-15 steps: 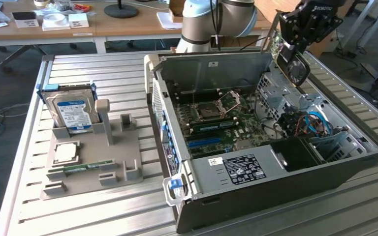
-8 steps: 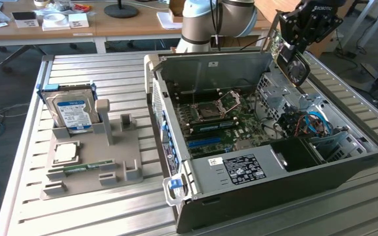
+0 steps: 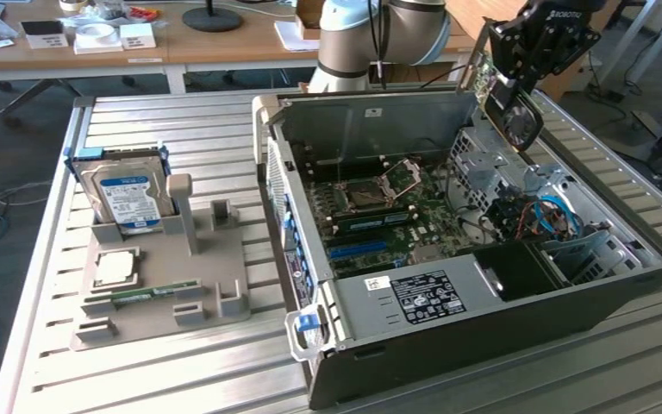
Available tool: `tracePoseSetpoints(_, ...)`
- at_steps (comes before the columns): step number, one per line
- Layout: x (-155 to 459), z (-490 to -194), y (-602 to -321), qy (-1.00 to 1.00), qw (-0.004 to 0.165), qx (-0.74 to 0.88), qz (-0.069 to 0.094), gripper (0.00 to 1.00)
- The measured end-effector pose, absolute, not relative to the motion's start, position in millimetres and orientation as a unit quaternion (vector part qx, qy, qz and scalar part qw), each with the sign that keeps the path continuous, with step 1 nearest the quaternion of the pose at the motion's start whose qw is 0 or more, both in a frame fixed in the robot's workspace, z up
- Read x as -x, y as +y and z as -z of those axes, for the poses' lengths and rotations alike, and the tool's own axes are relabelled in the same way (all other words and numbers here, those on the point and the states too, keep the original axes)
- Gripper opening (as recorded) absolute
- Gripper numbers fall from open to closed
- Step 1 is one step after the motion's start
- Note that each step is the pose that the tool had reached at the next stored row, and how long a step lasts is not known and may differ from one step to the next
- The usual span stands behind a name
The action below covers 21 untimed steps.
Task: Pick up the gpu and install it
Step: 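Insert the gpu into the slot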
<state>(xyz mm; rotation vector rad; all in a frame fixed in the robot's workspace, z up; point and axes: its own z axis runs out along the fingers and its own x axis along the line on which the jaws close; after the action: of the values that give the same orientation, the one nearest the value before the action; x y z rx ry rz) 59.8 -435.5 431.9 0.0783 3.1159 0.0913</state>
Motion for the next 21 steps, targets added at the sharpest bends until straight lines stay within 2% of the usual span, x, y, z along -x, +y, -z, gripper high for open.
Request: tracePoseSetpoints(21,-59.7,-430.6,-435.5,0.987,0.006,0.158,-0.031,0.27)
